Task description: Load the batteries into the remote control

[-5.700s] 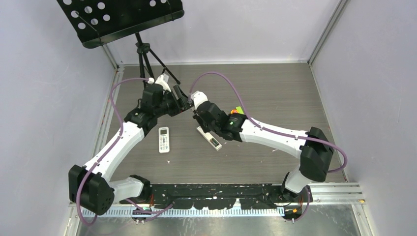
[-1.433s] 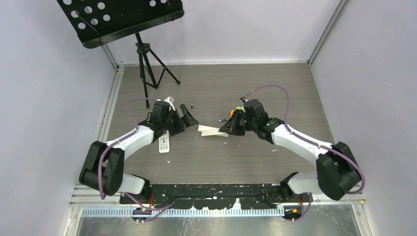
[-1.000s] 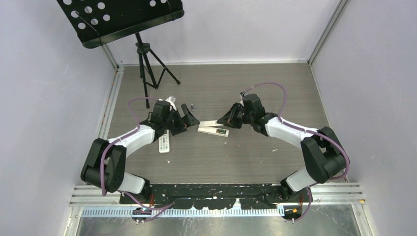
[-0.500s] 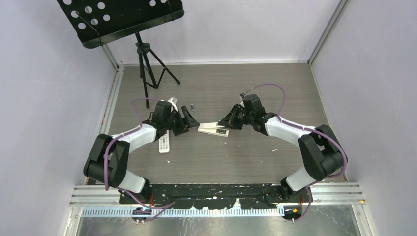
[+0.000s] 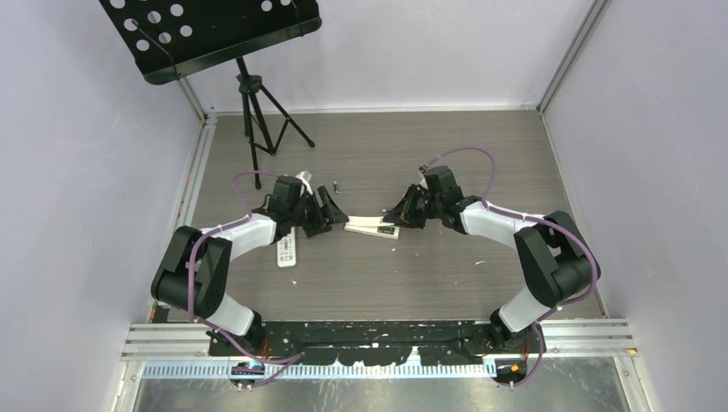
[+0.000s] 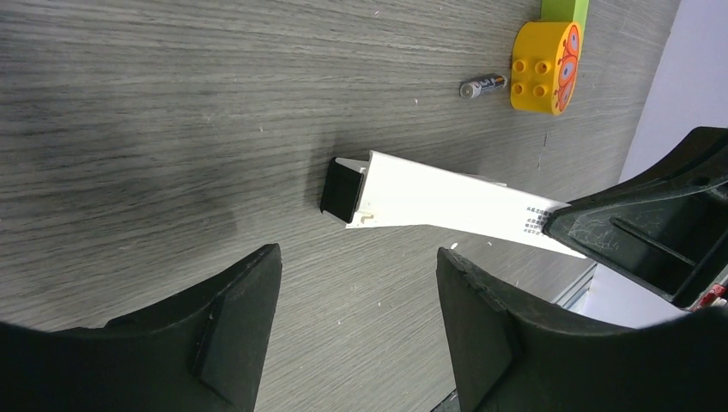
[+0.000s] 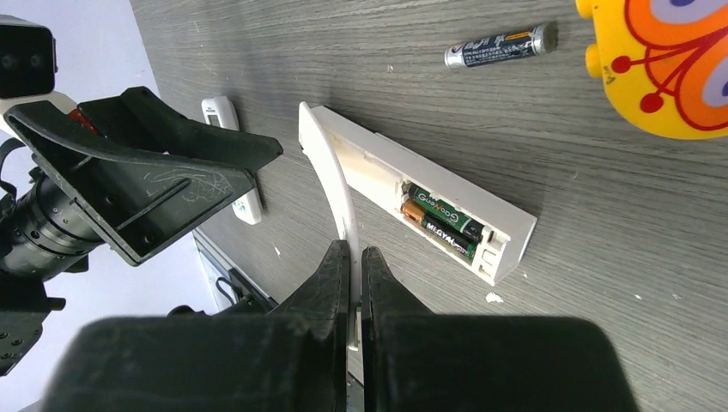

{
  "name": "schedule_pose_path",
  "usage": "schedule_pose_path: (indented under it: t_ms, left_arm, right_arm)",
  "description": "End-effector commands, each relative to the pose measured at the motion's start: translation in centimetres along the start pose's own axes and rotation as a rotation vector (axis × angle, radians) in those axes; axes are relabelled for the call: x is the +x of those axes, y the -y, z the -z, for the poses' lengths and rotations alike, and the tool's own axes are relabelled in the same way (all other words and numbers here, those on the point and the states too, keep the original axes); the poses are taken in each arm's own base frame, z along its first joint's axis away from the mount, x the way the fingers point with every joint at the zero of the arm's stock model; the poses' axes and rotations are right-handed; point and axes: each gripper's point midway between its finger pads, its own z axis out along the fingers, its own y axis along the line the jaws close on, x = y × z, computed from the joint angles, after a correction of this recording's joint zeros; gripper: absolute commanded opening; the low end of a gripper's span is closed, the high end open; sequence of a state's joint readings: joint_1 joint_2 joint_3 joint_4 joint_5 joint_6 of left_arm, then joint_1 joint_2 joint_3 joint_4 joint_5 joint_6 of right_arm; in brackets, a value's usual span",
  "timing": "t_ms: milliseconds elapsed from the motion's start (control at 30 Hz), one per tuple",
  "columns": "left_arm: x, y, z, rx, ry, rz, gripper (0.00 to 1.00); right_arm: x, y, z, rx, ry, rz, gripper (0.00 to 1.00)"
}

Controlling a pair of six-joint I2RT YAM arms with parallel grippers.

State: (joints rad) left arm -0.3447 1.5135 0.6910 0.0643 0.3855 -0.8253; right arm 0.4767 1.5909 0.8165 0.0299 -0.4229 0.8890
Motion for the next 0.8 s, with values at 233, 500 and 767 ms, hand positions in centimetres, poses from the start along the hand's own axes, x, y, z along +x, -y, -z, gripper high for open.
schedule_pose_path:
  t_ms: [233, 500, 767]
  left_arm:
    - [-1.6, 1.4, -0.6, 0.046, 0.024, -0.048, 0.63]
    - [-1.5, 1.1, -1.2, 0.045, 0.004, -0.042, 0.62]
    - [-1.2, 1.2, -1.7, 0.060, -0.018, -0.035, 0.61]
  right_arm:
    - [2.0, 4.1, 0.1, 0.111, -0.053, 0.050, 0.00]
    - [3.2, 4.2, 0.3, 0.075, -0.114, 0.104, 0.01]
    - [2.8, 3.1, 0.3, 0.036, -0.094, 0.096, 0.00]
